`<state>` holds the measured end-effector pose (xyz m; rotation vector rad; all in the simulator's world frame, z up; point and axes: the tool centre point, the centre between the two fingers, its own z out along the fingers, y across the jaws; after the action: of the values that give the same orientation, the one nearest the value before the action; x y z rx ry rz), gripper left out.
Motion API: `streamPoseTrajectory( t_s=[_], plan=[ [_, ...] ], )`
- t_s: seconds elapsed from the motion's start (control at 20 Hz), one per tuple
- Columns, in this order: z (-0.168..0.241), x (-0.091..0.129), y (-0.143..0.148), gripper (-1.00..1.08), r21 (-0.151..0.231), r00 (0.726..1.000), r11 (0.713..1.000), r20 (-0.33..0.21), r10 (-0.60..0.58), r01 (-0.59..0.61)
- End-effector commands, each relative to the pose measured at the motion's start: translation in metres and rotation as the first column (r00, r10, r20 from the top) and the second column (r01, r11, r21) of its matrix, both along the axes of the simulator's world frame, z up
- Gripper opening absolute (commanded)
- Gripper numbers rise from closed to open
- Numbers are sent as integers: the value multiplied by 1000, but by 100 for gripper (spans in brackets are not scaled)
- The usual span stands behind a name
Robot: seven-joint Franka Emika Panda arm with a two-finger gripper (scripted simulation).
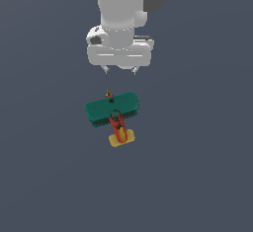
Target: Pick up the object and move it to a goal position.
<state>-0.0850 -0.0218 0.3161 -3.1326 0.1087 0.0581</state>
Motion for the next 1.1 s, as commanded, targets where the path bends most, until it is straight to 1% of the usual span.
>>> streamPoseTrajectory(
  t_s=[0.0, 0.4, 0.75, 1.05],
  plan=[
    [0, 0, 0, 28, 0, 1000, 1000, 0, 0, 0],
    [-4, 0, 4, 28, -1, 1000, 1000, -13, 7, -7],
    [4, 1, 1, 28, -19, 1000, 1000, 2, 11, -11],
    [9, 2, -1, 28, -13, 1000, 1000, 12, 9, -9]
  ],
)
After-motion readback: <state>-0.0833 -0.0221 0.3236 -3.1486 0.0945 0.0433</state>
